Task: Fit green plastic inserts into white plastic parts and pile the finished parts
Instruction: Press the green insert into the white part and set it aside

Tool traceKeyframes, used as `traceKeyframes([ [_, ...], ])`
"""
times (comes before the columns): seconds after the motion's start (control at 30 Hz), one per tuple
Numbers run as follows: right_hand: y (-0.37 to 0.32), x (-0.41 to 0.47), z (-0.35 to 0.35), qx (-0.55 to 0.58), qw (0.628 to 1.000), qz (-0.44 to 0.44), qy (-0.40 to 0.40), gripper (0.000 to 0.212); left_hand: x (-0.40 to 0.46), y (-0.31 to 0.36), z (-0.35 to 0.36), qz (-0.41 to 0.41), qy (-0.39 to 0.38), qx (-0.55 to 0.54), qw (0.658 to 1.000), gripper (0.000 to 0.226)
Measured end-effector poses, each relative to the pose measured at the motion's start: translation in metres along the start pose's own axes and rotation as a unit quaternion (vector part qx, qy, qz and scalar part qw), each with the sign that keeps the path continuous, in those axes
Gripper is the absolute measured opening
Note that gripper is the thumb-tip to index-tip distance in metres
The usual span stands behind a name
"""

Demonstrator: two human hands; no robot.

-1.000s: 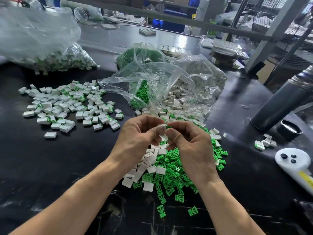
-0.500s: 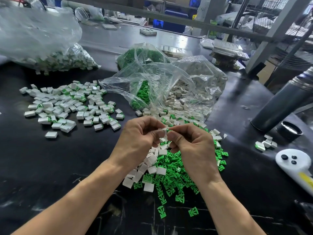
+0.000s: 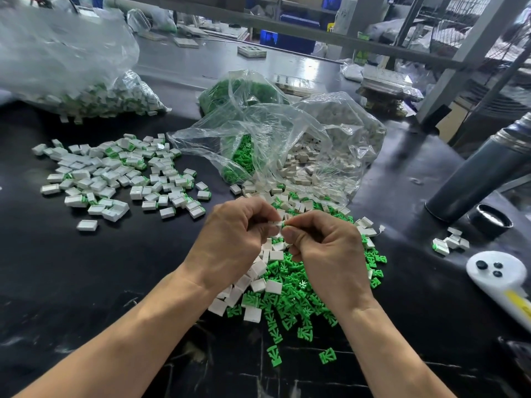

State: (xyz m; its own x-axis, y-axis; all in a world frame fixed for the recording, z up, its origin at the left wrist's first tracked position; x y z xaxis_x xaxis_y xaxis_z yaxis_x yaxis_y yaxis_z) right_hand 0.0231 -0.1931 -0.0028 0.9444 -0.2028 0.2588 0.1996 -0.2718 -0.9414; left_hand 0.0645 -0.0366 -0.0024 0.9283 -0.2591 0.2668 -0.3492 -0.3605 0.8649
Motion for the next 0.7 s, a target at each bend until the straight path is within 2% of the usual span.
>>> traceKeyframes([
  [0.13, 0.001, -0.002, 0.002, 0.005, 1.0, 0.001, -0.003, 0.02, 0.0, 0.004, -0.002, 0.007, 0.006, 0.026, 1.0, 0.03],
  [0.33, 0.003, -0.002, 0.003, 0.105, 0.994, 0.031, 0.013, 0.018, -0.001, 0.002, -0.003, -0.03, 0.01, -0.075, 0.997, 0.024],
  [0.7, 0.009, 0.003, -0.001, 0.202, 0.978, 0.045, 0.017, 0.008, 0.002, -0.003, 0.006, -0.06, -0.003, -0.16, 0.985, 0.01],
])
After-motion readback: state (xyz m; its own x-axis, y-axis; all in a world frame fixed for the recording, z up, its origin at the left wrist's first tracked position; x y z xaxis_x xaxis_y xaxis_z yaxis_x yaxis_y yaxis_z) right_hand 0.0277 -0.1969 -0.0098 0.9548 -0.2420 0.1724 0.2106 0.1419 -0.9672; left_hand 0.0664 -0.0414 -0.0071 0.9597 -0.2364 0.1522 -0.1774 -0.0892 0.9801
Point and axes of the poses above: each hand's wrist, its own x-axis towards the middle knuckle, its own z-axis out of the palm, y = z × x, the point moved 10 cm from there along x, towards the middle knuckle, and after that the axes turned 6 degrees about x, right-handed, at the moved point
